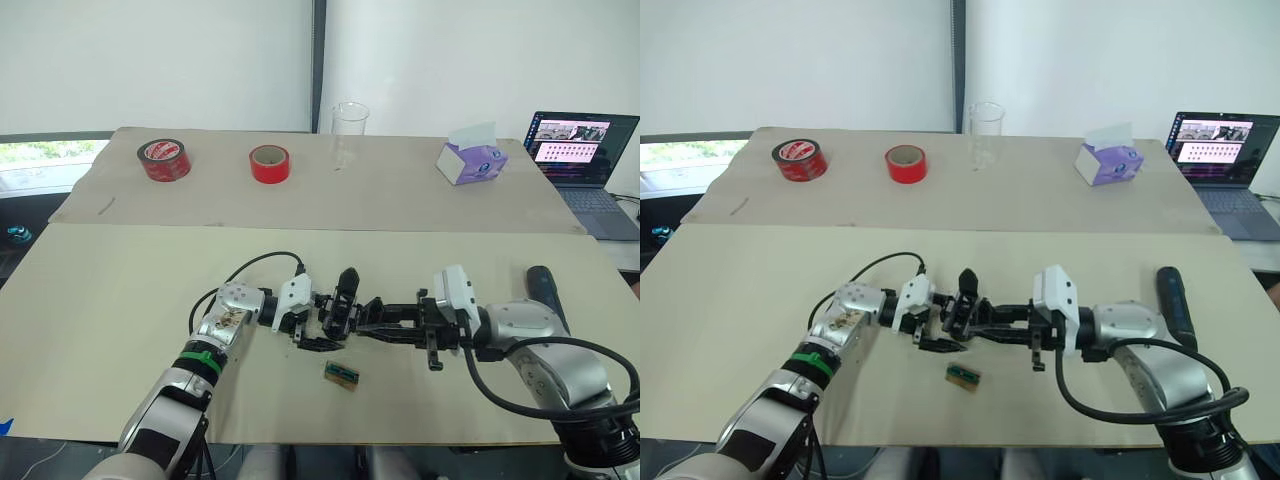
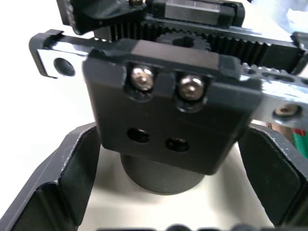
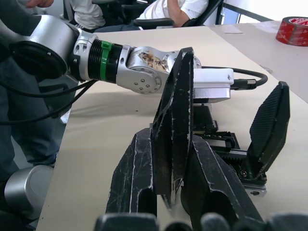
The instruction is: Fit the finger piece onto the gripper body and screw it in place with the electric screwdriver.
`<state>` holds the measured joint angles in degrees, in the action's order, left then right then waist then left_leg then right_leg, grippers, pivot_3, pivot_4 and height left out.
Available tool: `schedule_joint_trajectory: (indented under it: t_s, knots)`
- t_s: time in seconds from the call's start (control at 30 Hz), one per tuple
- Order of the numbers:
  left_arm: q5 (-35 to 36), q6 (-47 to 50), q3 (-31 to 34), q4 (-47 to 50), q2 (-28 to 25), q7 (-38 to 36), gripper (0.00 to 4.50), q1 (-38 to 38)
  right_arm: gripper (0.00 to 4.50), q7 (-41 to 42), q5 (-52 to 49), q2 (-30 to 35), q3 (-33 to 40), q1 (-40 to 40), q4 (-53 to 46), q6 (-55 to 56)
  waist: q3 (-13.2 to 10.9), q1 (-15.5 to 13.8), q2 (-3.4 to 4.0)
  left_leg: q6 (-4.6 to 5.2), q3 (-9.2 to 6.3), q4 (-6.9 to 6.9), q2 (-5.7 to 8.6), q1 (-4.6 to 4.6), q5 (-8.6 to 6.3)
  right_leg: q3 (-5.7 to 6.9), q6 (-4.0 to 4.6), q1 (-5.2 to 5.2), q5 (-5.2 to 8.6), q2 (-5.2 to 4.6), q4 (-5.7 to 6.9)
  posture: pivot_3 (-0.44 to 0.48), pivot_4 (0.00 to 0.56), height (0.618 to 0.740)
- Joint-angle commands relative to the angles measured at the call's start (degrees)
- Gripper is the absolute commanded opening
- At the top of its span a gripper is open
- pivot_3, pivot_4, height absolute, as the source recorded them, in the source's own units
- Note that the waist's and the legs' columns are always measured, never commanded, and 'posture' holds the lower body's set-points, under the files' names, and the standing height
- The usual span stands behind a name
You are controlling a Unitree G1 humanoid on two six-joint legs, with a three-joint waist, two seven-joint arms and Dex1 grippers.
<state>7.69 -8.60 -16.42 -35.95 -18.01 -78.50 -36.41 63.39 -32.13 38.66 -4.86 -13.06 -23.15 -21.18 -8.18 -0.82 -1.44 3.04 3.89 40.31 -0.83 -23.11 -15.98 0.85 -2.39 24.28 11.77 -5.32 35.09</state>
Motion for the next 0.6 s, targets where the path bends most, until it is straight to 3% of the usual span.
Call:
schedule_joint_trajectory:
  t_s: [0.03, 0.3, 0.6]
  knots:
    - [-0.83, -1.35, -0.09, -1.60, 0.88, 0.24, 2.37, -0.59, 0.40, 0.81, 1.50, -1.20, -0.74, -2.89, 0.70, 3.06, 0.00, 0.08, 0.00, 0.00, 0.00, 0.00, 0.00, 0.01, 0.00, 0.00, 0.00, 0.00, 0.00, 0.00, 0.01, 0.000, 0.150, 0.740]
    - [-3.00, 0.03, -0.28, 1.85, 0.86, 4.49, 2.32, 1.14, 0.40, -0.53, 5.25, -7.17, -5.00, -8.82, 5.72, 4.33, 0.01, -0.26, 0.01, 0.00, -0.01, 0.06, 0.02, 0.03, 0.00, 0.01, -0.01, -0.05, -0.01, -0.01, 0.05, 0.000, 0.150, 0.740]
    - [-2.72, 5.92, -0.88, 7.55, -0.48, 5.65, 2.32, 3.92, 0.40, -0.44, 9.80, -8.20, -7.45, -9.72, 9.10, 4.96, 0.01, -0.15, 0.02, 0.01, -0.01, 0.08, 0.01, 0.04, 0.00, 0.02, -0.02, -0.04, -0.01, 0.00, 0.08, 0.000, 0.150, 0.740]
